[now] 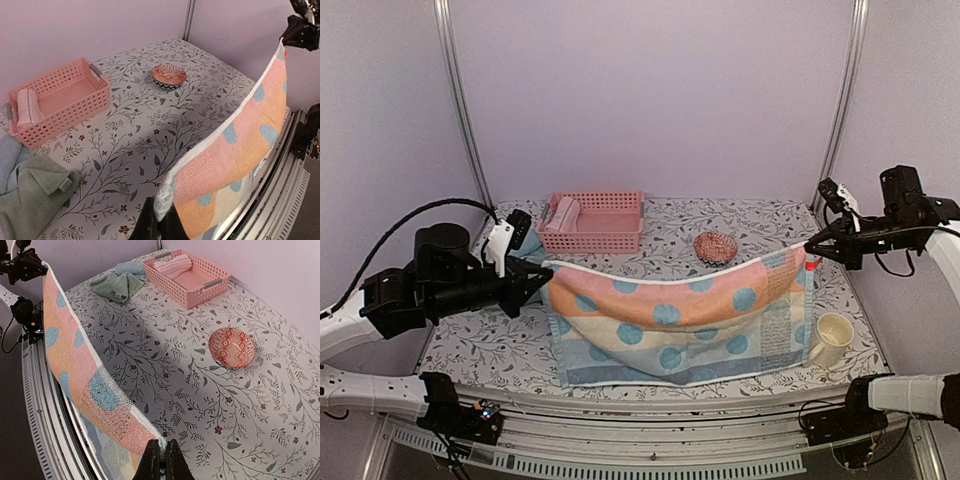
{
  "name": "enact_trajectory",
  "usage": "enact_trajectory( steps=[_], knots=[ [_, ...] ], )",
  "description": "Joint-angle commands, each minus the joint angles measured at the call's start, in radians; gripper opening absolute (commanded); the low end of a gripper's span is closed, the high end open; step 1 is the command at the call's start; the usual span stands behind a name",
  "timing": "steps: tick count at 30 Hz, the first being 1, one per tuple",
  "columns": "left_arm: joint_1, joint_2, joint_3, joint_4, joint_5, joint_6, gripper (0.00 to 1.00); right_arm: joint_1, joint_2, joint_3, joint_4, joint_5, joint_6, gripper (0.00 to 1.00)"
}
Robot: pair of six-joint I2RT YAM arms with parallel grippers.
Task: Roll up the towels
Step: Flatten out the towel at the center of the board.
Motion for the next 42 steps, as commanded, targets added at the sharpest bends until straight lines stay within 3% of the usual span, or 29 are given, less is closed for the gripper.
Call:
enact_trajectory(
  steps=[1,5,8,12,16,18,22,28,30,32,35,39,42],
  knots=[
    [0.068,0.158,-0.008,0.010,-0.169,-0.114,0.00,-0.007,0.232,-0.060,0.126,0.073,-0.015,0.03],
    [0.258,0.395,-0.011,0.150,0.002,-0.108,0.00,0.003,0.516,0.006,0.252,0.117,0.054,0.03],
    [0.367,0.634,0.047,0.207,0.040,-0.096,0.00,0.033,0.730,0.133,0.319,0.201,0.130,0.03],
    [0.454,0.863,0.175,0.237,0.102,-0.068,0.00,0.042,0.992,0.308,0.357,0.261,0.219,0.03],
    [0.490,0.969,0.239,0.243,0.142,-0.050,0.00,0.044,1.102,0.390,0.358,0.292,0.251,0.03],
    [0.499,0.983,0.239,0.256,0.146,-0.041,0.00,0.044,1.107,0.381,0.379,0.301,0.257,0.04],
    [0.507,0.997,0.235,0.258,0.136,-0.027,0.25,0.044,1.106,0.352,0.410,0.341,0.273,0.13],
    [0.481,0.868,0.175,0.215,0.116,-0.061,0.31,0.044,0.964,0.252,0.407,0.361,0.283,0.43],
    [0.460,0.810,0.154,0.194,0.145,-0.075,0.31,0.044,0.899,0.209,0.401,0.379,0.279,0.48],
    [0.430,0.773,0.142,0.158,0.201,-0.086,0.29,0.050,0.828,0.157,0.377,0.356,0.252,0.48],
    [0.307,0.766,0.133,0.007,0.281,-0.118,0.15,0.121,0.683,-0.012,0.317,0.341,0.101,0.43],
    [0.248,0.781,0.078,-0.018,0.347,-0.171,0.04,0.180,0.618,-0.131,0.314,0.412,0.028,0.40],
    [0.222,0.789,0.029,-0.018,0.340,-0.210,0.00,0.188,0.611,-0.168,0.311,0.430,0.016,0.38]
  ],
)
